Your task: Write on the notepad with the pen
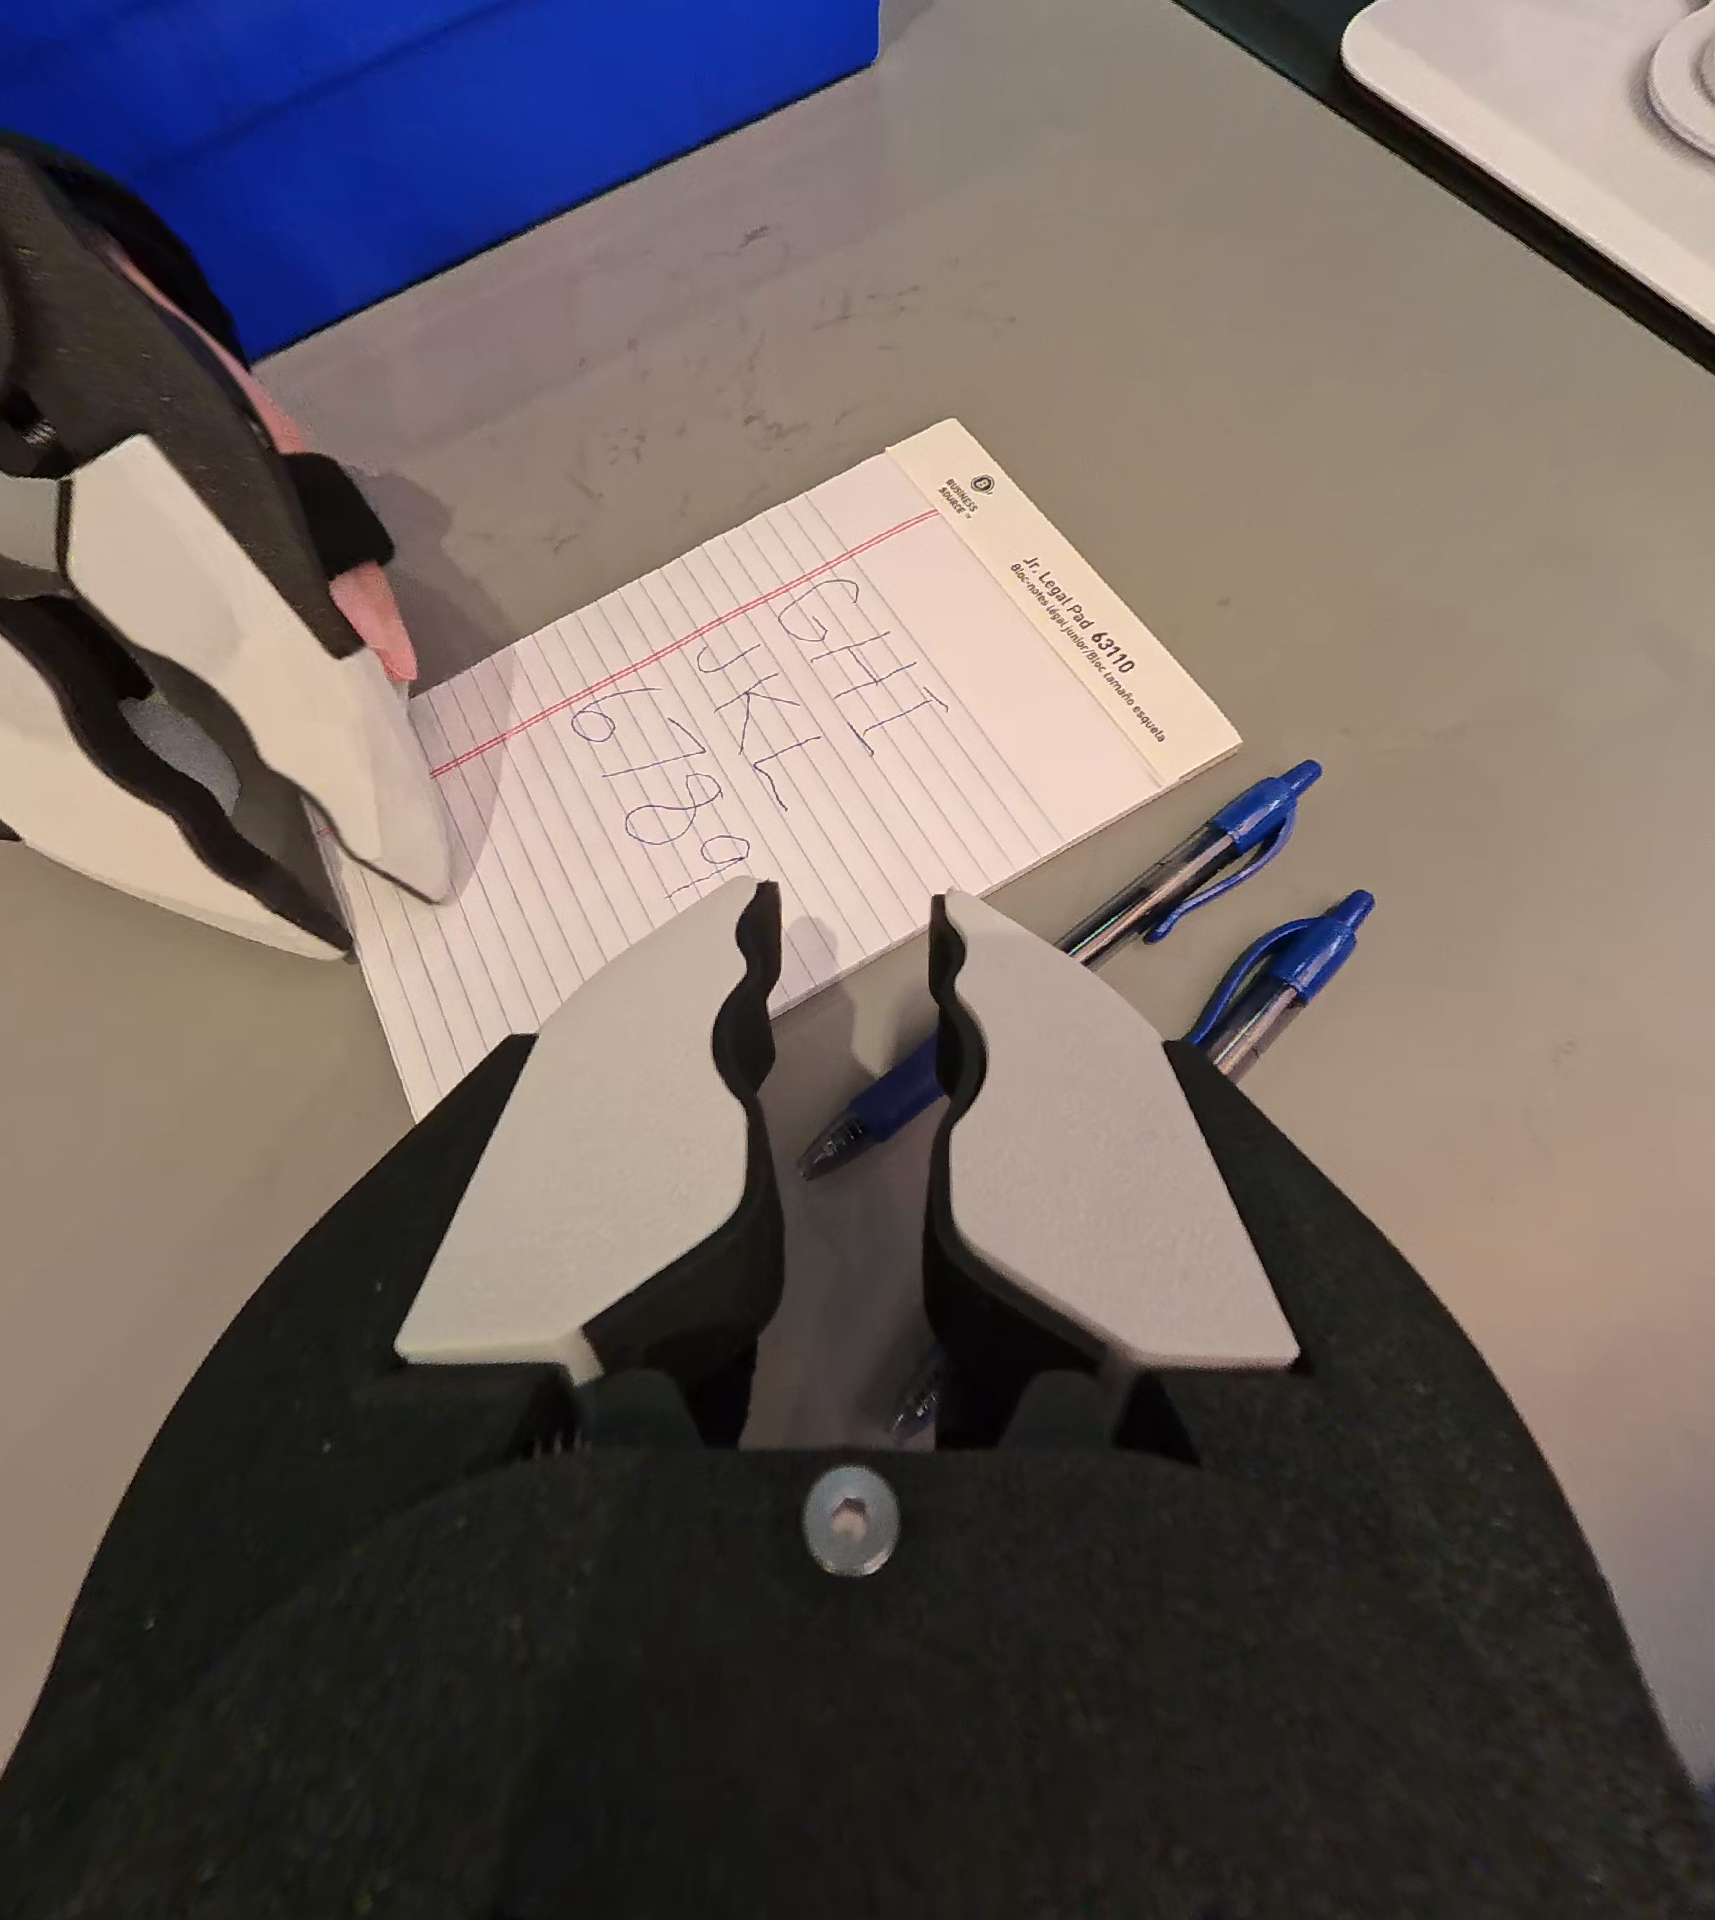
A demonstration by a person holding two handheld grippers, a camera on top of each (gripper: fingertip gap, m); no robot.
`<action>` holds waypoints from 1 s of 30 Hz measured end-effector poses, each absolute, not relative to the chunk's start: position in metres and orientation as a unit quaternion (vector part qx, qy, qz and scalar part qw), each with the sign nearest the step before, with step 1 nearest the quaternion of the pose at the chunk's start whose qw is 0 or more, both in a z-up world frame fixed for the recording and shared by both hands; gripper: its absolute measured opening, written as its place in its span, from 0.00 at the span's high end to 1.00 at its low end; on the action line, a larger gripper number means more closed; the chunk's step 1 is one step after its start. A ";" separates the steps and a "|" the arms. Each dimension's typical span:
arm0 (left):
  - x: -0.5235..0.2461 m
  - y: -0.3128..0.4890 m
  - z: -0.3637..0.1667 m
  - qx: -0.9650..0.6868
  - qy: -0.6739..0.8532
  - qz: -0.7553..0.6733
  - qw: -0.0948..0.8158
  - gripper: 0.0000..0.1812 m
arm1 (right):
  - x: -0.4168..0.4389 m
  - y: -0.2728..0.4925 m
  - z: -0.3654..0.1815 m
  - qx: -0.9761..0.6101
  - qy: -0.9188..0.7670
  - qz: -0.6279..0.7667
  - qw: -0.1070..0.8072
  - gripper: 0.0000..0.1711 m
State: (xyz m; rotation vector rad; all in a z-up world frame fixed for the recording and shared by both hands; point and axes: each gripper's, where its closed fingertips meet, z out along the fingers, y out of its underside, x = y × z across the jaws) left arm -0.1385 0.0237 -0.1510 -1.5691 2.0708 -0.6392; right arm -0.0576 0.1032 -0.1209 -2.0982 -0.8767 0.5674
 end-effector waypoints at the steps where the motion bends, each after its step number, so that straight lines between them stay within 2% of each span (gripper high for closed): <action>1: -0.139 0.022 -0.151 -0.564 0.759 -0.228 0.232 0.89 | -0.057 0.103 -0.121 -0.825 -0.344 0.223 0.388 0.84; 21: -0.143 0.025 -0.151 -0.593 0.728 -0.277 0.204 0.93 | -0.059 0.101 -0.127 -0.830 -0.350 0.220 0.373 0.84; 30: -0.141 0.020 -0.153 -0.566 0.763 -0.221 0.223 0.88 | -0.059 0.101 -0.127 -0.830 -0.350 0.221 0.373 0.84</action>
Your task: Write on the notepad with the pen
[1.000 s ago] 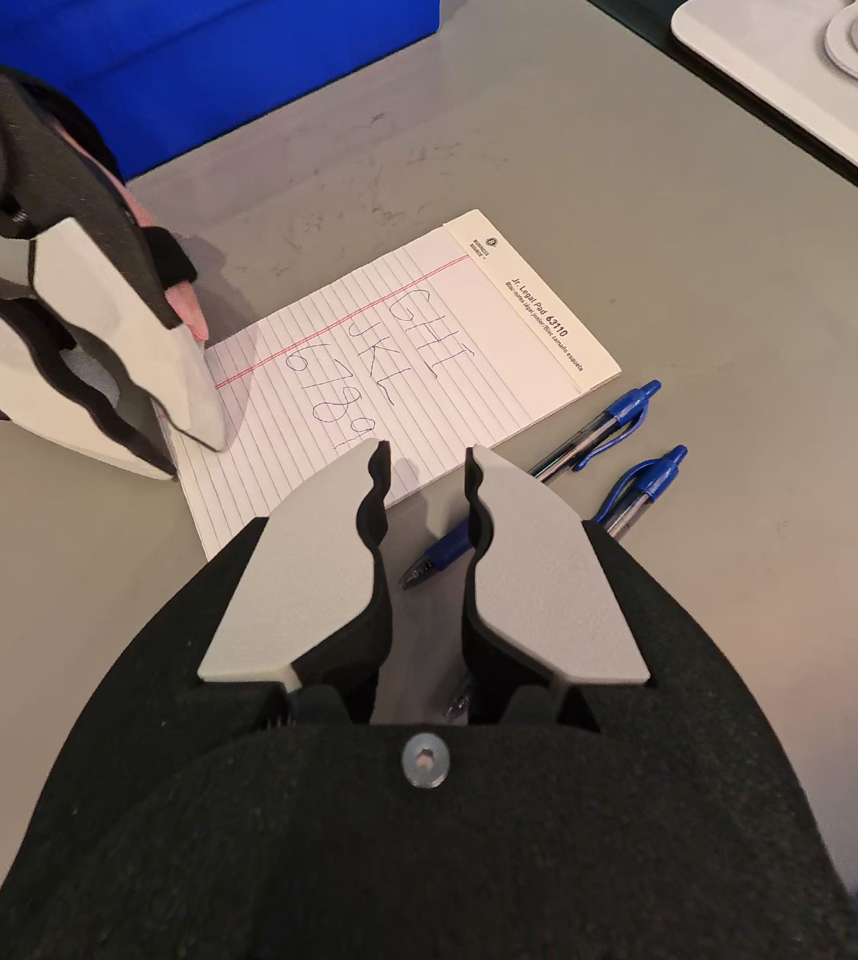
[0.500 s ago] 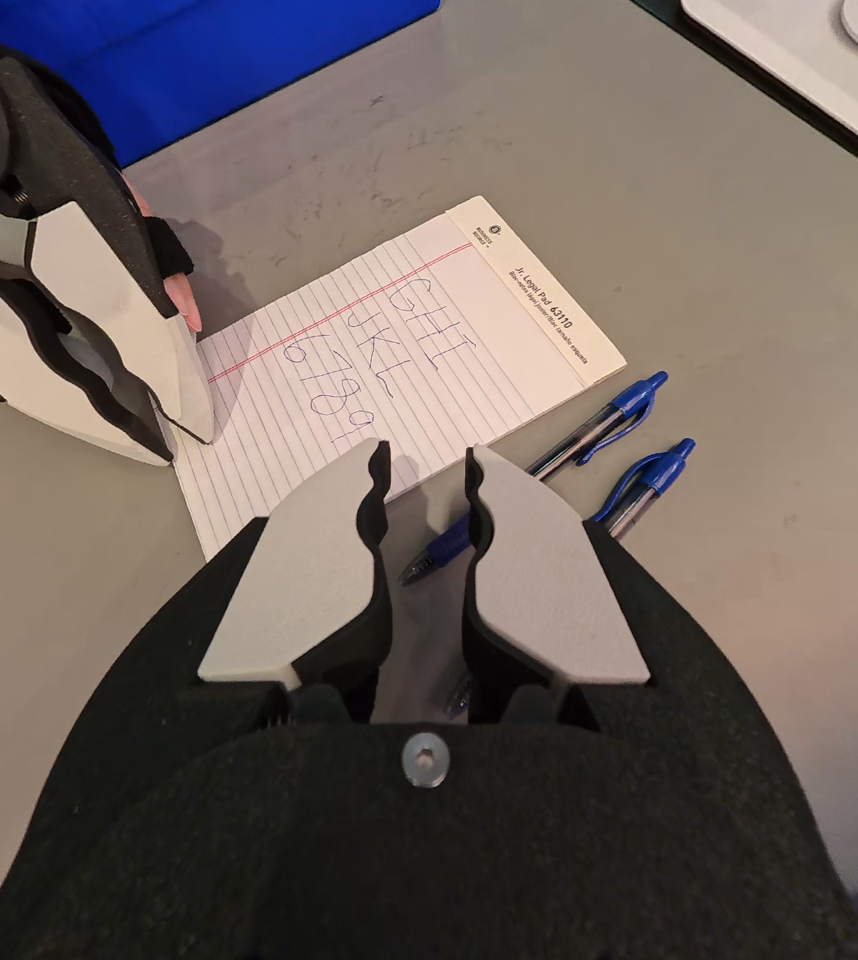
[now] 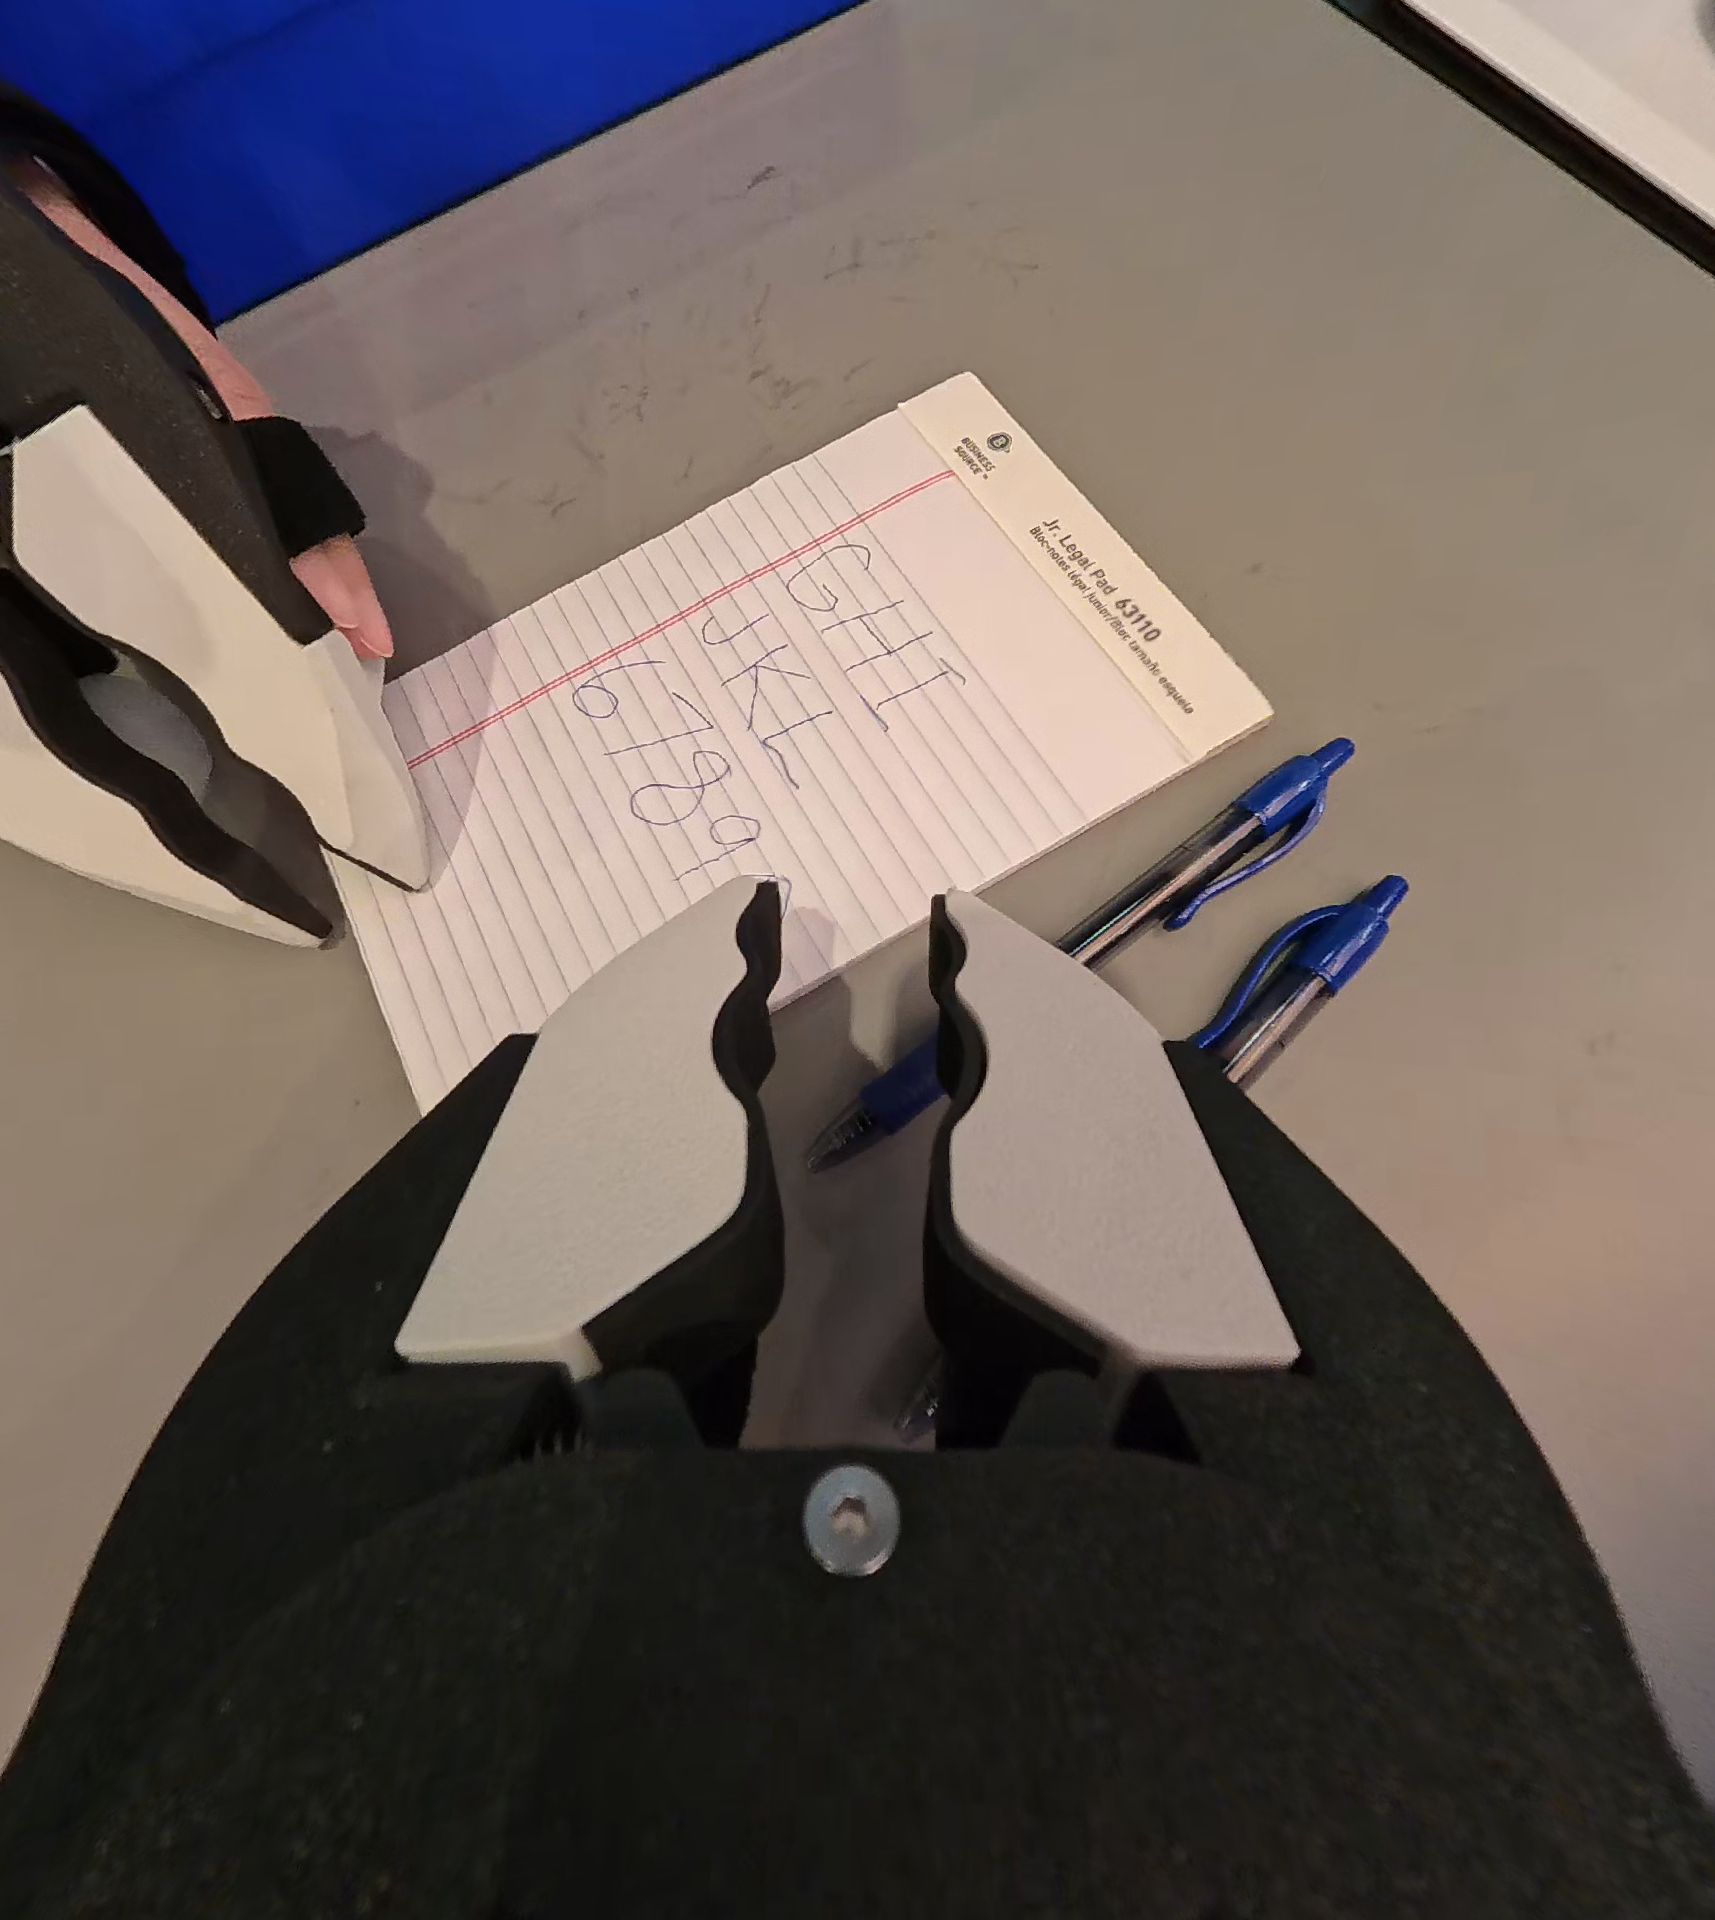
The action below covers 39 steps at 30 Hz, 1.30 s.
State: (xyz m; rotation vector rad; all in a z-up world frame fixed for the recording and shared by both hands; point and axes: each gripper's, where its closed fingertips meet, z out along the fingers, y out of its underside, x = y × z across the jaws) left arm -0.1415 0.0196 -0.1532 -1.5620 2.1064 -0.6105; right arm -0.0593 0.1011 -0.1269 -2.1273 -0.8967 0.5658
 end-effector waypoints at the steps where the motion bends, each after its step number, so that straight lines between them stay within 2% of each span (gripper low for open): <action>1: -0.141 0.020 -0.153 -0.565 0.763 -0.219 0.224 0.88 | -0.059 0.101 -0.127 -0.831 -0.350 0.221 0.373 0.84; 39: -0.140 0.025 -0.150 -0.596 0.712 -0.312 0.203 0.94 | -0.060 0.099 -0.131 -0.833 -0.356 0.218 0.362 0.84</action>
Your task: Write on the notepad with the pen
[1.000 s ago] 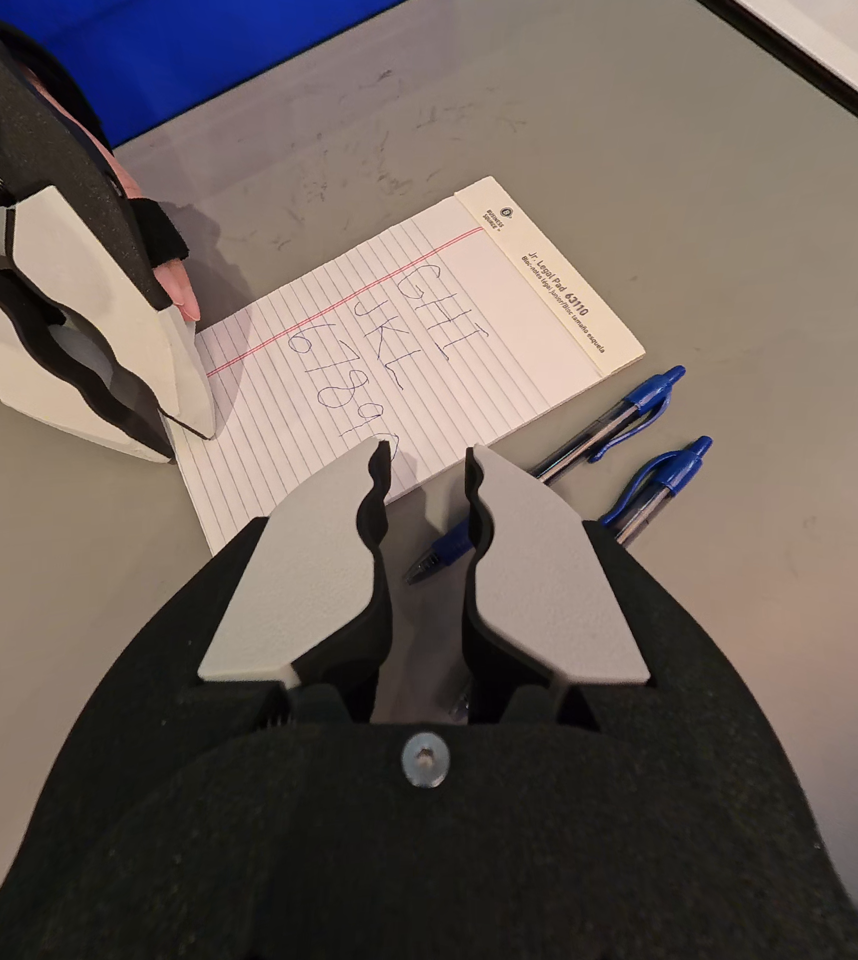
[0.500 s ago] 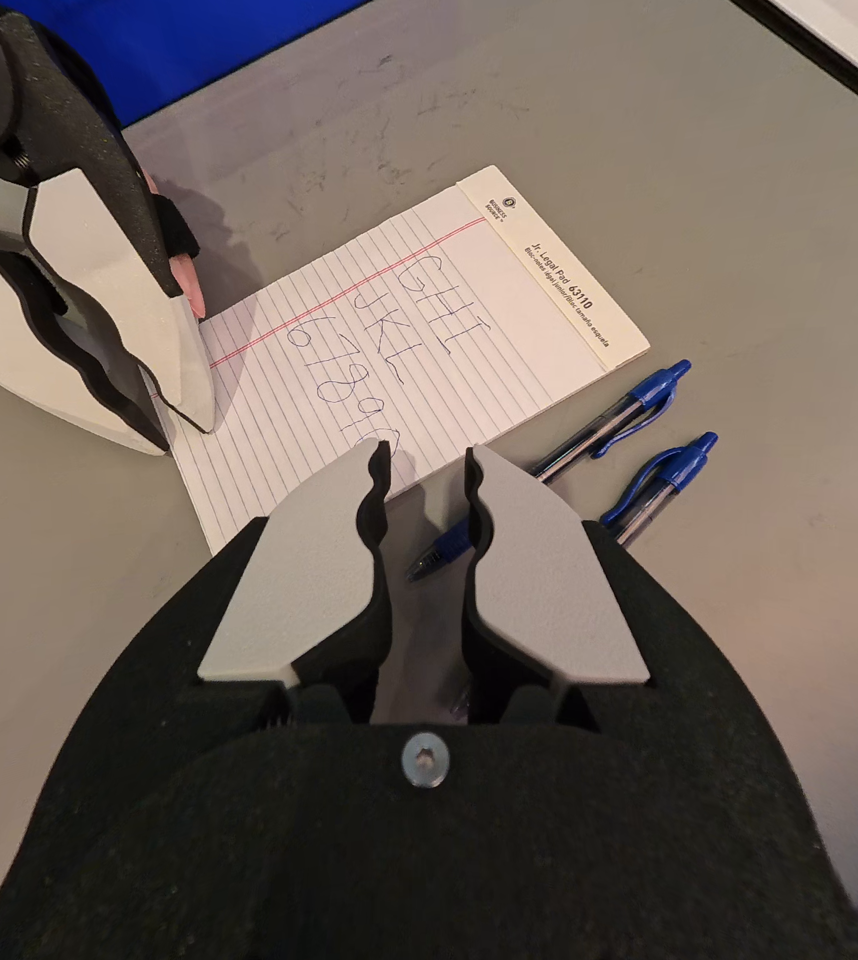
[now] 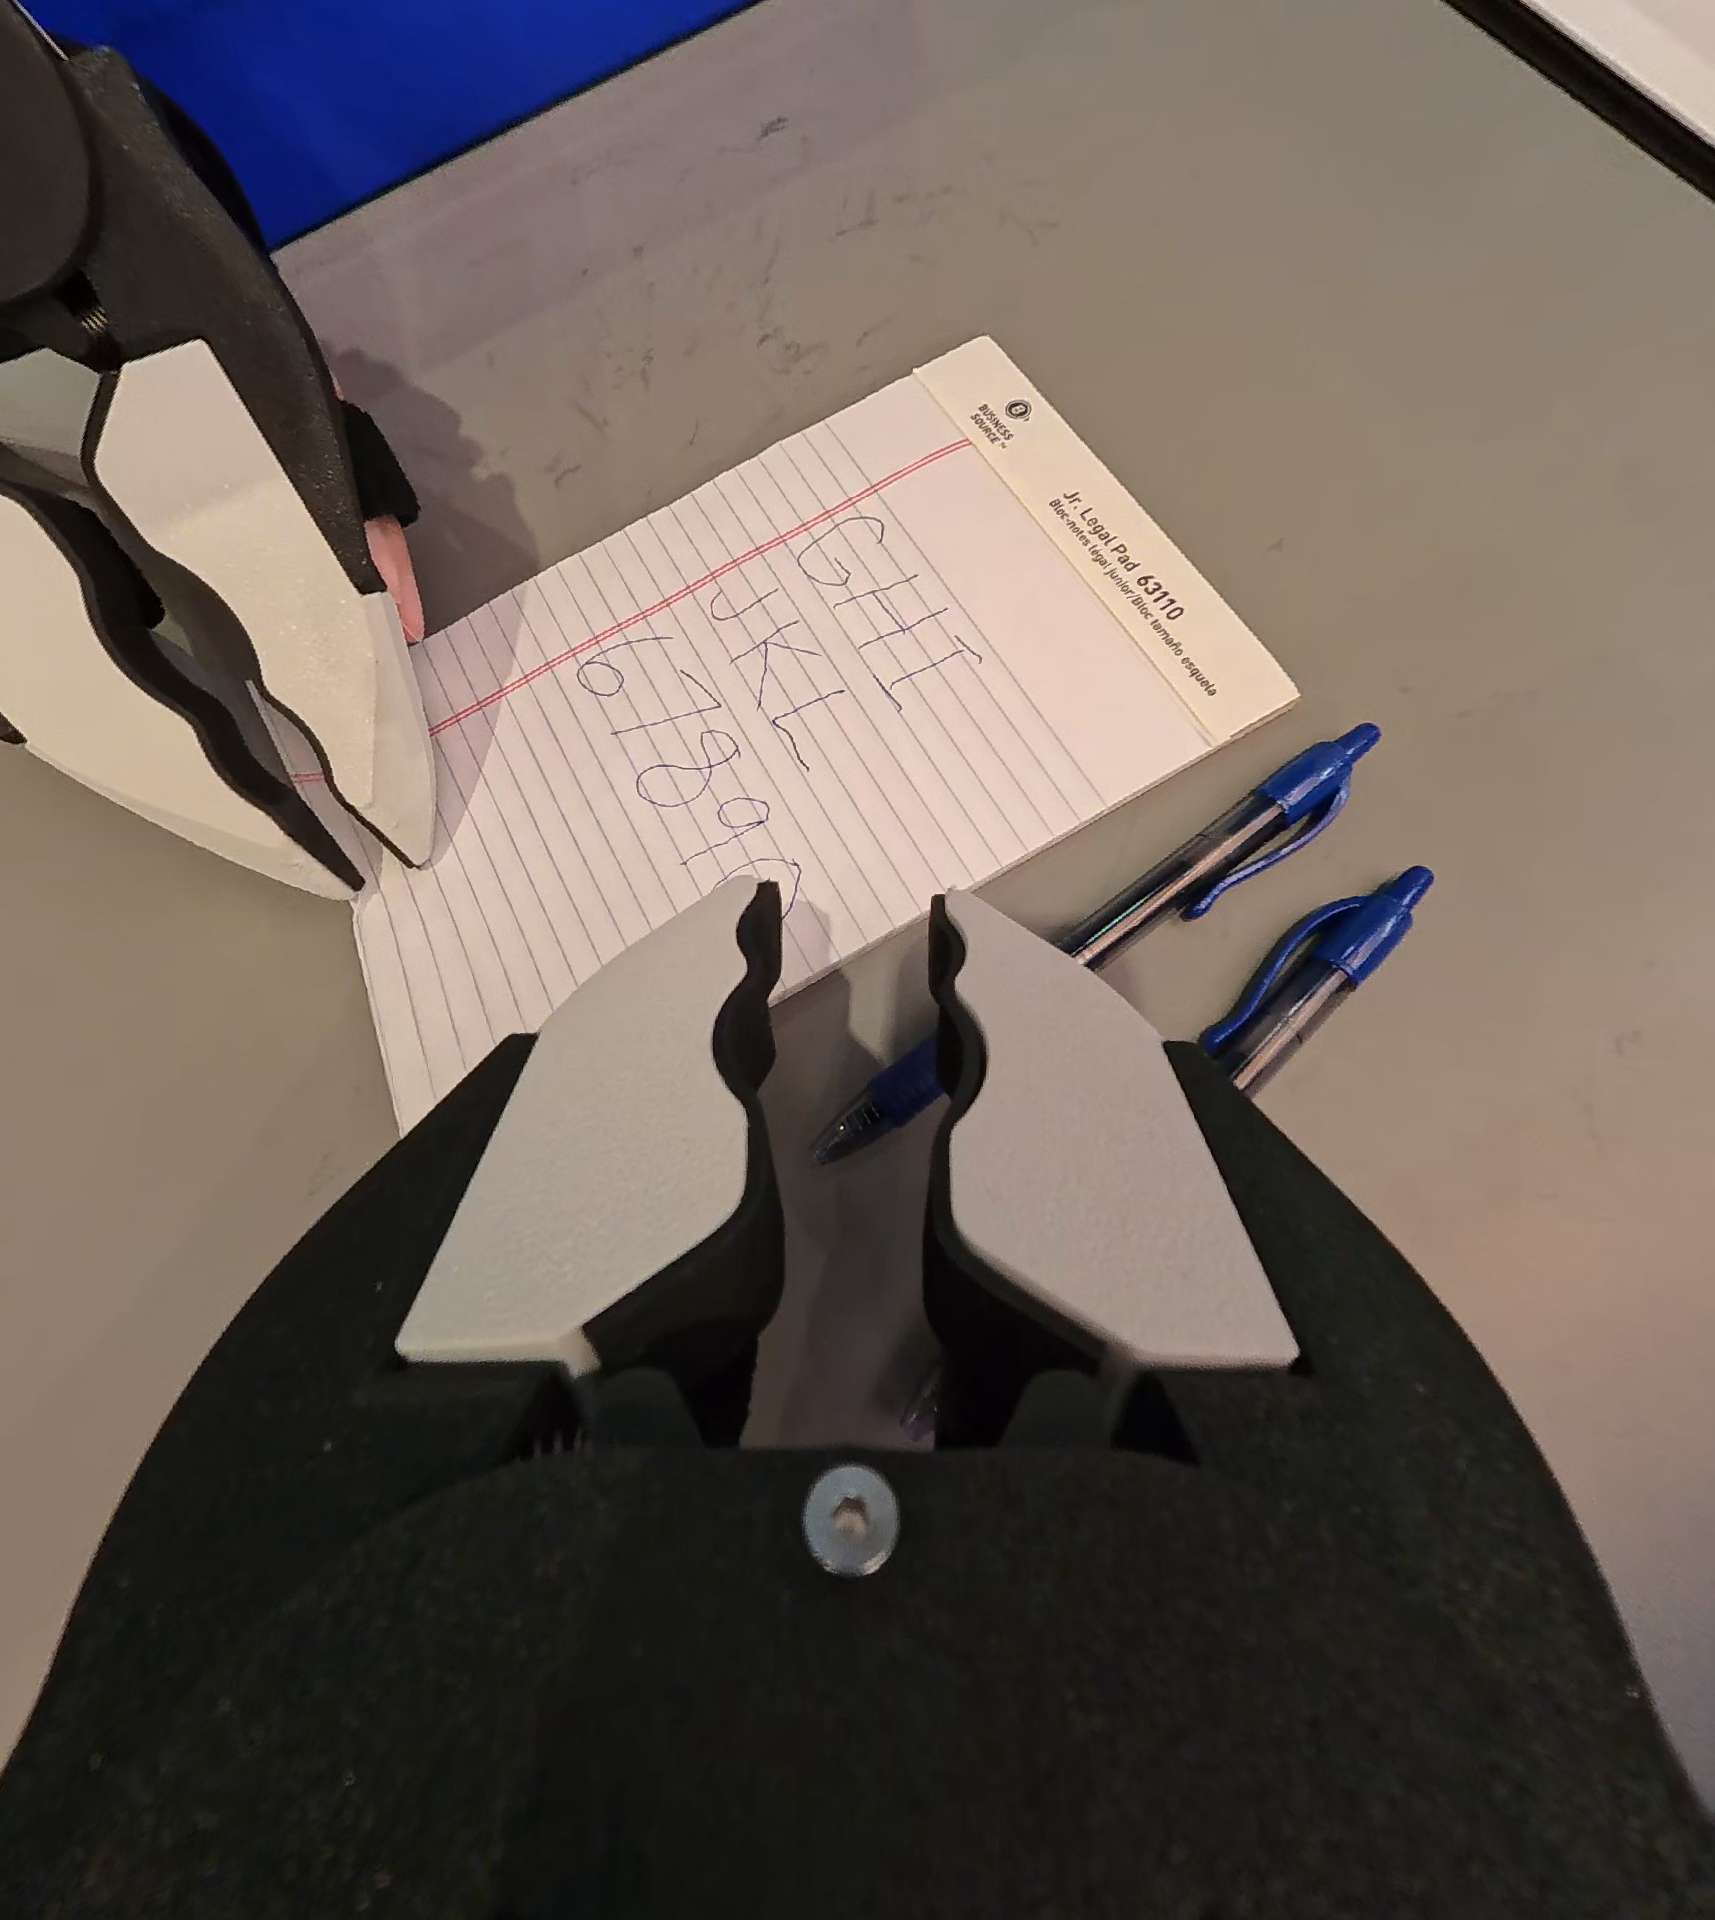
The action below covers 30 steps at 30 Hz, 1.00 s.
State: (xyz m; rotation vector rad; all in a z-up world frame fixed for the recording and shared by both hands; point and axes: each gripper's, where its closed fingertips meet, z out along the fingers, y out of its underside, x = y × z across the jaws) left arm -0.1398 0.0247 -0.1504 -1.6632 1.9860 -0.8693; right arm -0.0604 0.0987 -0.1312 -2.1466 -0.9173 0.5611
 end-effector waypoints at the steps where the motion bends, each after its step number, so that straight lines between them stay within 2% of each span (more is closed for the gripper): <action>1: -0.140 0.025 -0.150 -0.596 0.711 -0.312 0.203 0.94 | -0.061 0.099 -0.131 -0.833 -0.356 0.218 0.362 0.84; 9: -0.140 0.024 -0.150 -0.596 0.711 -0.316 0.199 0.96 | -0.062 0.094 -0.127 -0.824 -0.373 0.226 0.362 0.85; 14: -0.140 0.026 -0.151 -0.602 0.706 -0.315 0.200 1.00 | -0.077 0.051 -0.120 -0.758 -0.486 0.293 0.322 0.84; 19: -0.140 0.026 -0.151 -0.602 0.705 -0.316 0.200 1.00 | -0.076 0.030 -0.123 -0.724 -0.557 0.258 0.314 0.82; 24: -0.141 0.020 -0.150 -0.588 0.718 -0.315 0.198 0.89 | -0.077 0.034 -0.121 -0.722 -0.556 0.241 0.334 0.82; 30: -0.139 0.018 -0.151 -0.576 0.734 -0.291 0.211 0.88 | -0.075 0.036 -0.134 -0.737 -0.551 0.234 0.312 0.81</action>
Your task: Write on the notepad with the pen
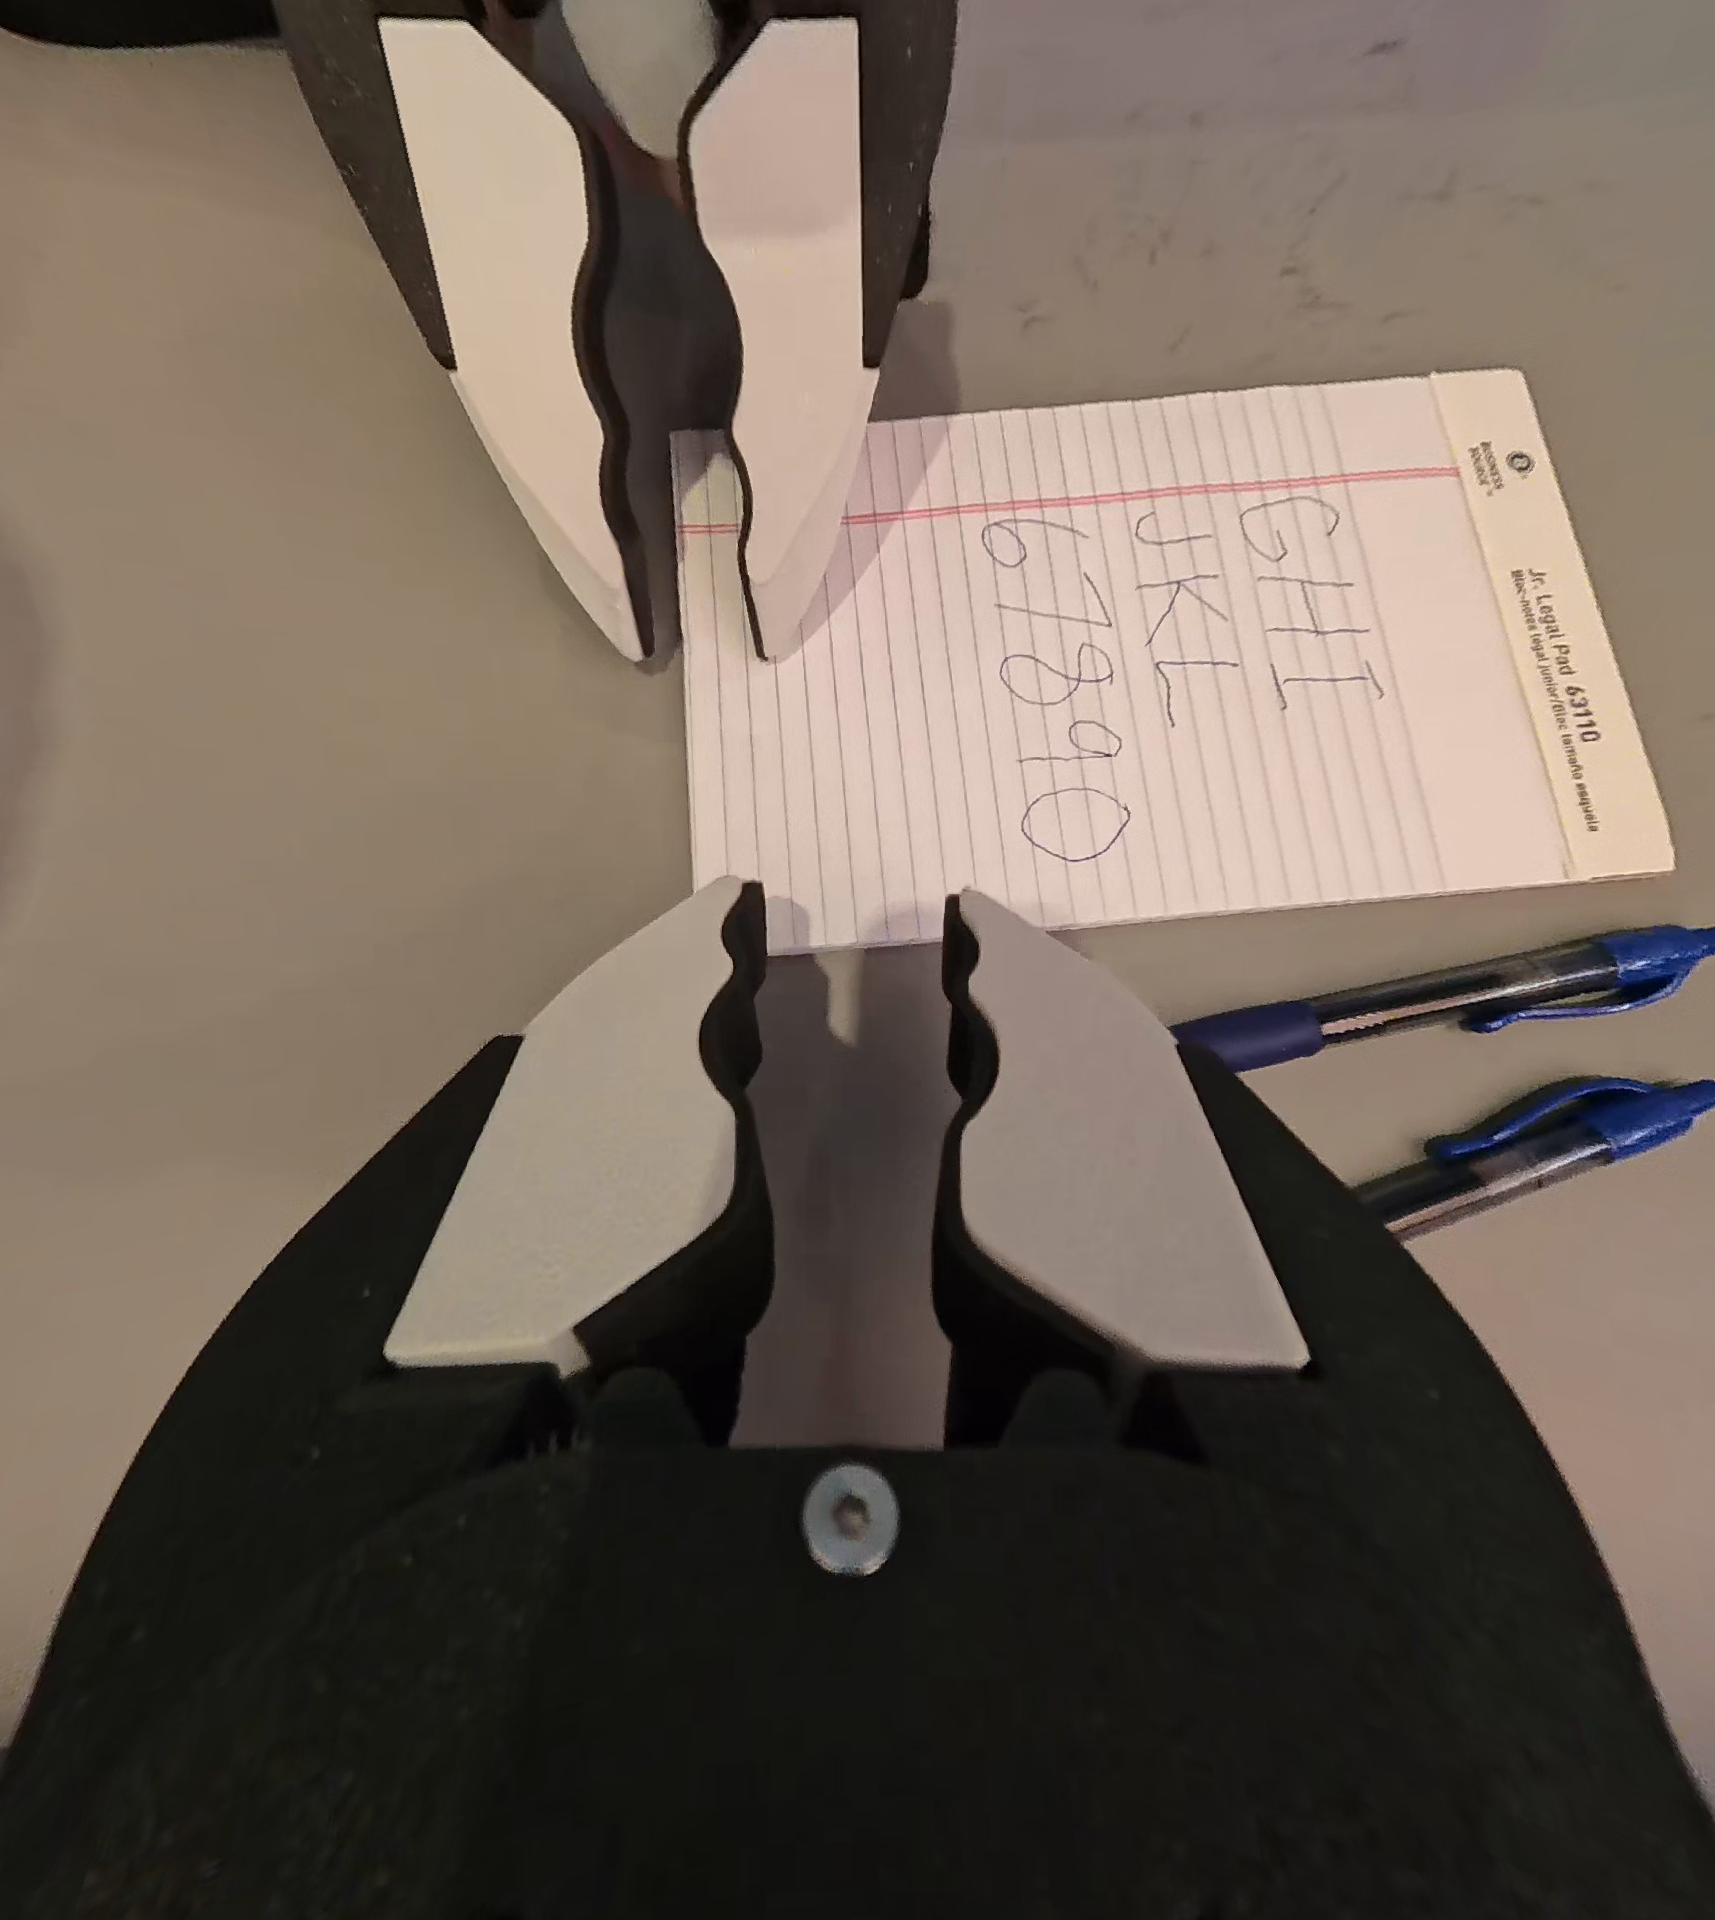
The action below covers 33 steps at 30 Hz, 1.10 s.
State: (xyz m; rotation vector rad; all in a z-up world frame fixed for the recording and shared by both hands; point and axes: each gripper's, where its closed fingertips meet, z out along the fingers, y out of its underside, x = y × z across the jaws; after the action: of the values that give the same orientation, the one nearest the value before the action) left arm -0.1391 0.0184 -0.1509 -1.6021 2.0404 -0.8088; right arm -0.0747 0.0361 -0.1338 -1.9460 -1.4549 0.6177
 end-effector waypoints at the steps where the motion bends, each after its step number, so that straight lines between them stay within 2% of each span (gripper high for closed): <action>1: -0.139 0.019 -0.151 -0.577 0.733 -0.291 0.212 0.89 | -0.075 0.036 -0.135 -0.739 -0.552 0.232 0.309 0.81; 8: -0.140 0.023 -0.150 -0.589 0.719 -0.304 0.208 0.93 | -0.071 0.054 -0.130 -0.754 -0.528 0.184 0.345 0.81; 12: -0.139 0.023 -0.150 -0.590 0.718 -0.306 0.208 0.93 | -0.054 0.094 -0.099 -0.781 -0.428 0.092 0.446 0.82; 15: -0.139 0.023 -0.150 -0.590 0.717 -0.307 0.207 0.93 | -0.021 0.118 -0.064 -0.795 -0.284 0.003 0.536 0.83; 17: -0.139 0.024 -0.150 -0.590 0.717 -0.308 0.207 0.93 | -0.002 0.120 -0.052 -0.795 -0.226 -0.050 0.561 0.83; 22: -0.139 0.024 -0.150 -0.590 0.717 -0.307 0.207 0.93 | 0.026 0.122 -0.047 -0.793 -0.168 -0.150 0.566 0.78; 33: -0.139 0.024 -0.150 -0.590 0.718 -0.306 0.208 0.93 | 0.041 0.123 -0.045 -0.797 -0.134 -0.144 0.571 0.76</action>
State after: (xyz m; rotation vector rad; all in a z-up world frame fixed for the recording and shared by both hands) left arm -0.1391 0.0241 -0.1505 -1.6423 1.9981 -0.8514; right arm 0.0412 0.1226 -0.0453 -1.8699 -0.3148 -0.3371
